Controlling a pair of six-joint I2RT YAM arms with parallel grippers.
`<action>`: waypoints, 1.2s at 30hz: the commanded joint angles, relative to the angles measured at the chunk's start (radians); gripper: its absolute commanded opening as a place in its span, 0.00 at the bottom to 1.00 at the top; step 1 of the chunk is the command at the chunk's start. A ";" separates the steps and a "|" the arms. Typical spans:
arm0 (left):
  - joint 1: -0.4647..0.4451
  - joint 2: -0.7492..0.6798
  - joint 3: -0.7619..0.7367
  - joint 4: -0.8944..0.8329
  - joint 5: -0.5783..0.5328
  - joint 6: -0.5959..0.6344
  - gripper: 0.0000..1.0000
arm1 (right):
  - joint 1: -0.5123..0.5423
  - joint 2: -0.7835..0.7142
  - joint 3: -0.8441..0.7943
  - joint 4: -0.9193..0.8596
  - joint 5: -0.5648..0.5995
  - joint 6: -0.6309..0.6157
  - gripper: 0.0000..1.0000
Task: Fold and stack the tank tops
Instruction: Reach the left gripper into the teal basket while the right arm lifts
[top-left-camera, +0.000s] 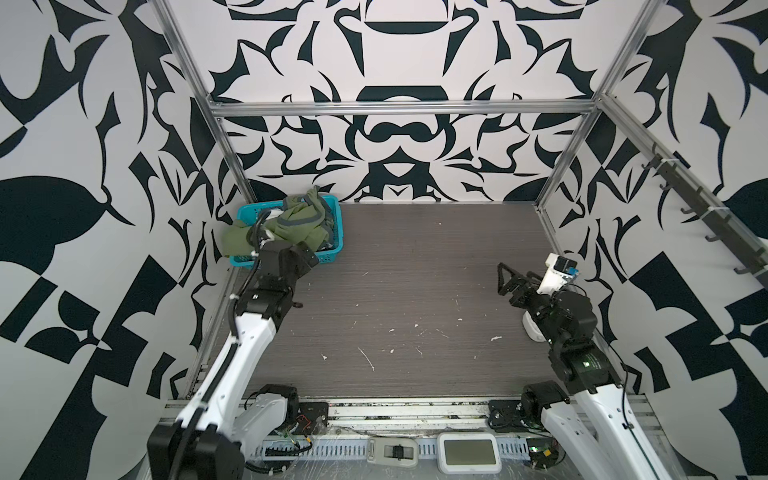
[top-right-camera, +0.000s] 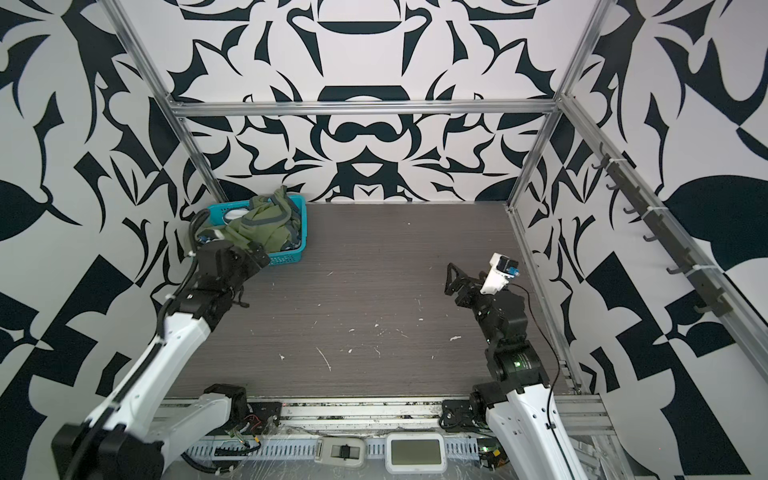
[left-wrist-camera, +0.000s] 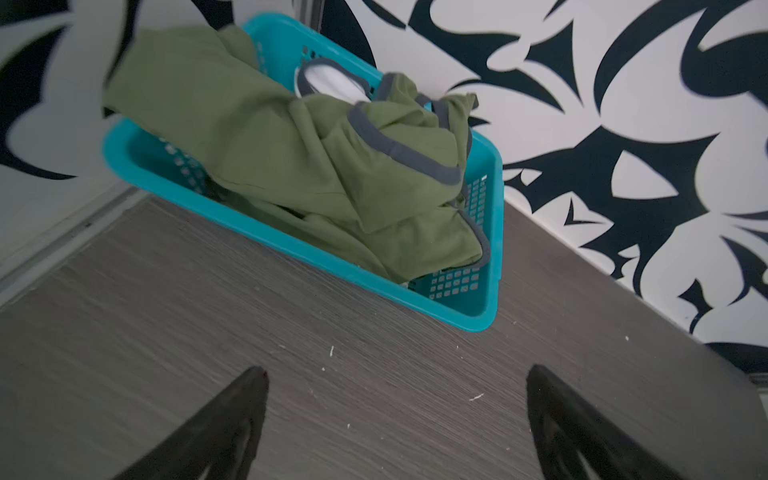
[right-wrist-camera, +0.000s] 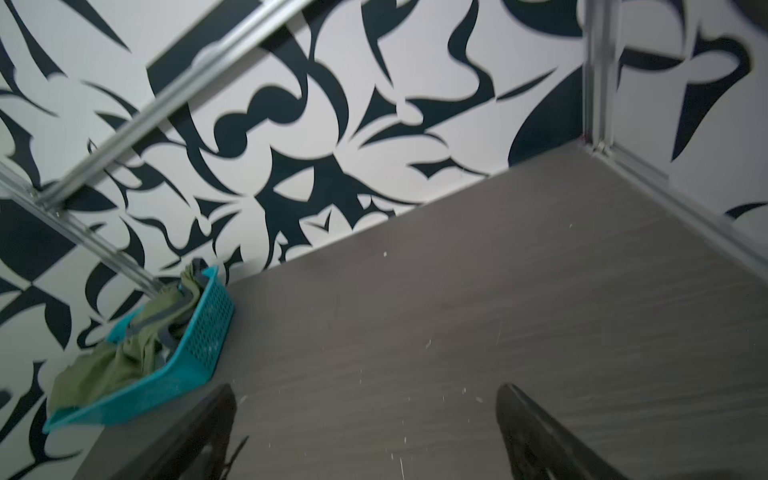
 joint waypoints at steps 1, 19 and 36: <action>0.003 0.175 0.142 -0.098 0.054 0.030 0.99 | 0.005 0.046 0.055 -0.089 -0.129 0.005 1.00; 0.079 0.900 0.834 -0.429 -0.067 0.070 0.83 | 0.049 0.055 0.015 -0.154 -0.194 0.007 1.00; 0.173 0.817 0.787 -0.449 -0.132 0.088 0.24 | 0.056 0.126 0.000 -0.134 -0.206 0.008 1.00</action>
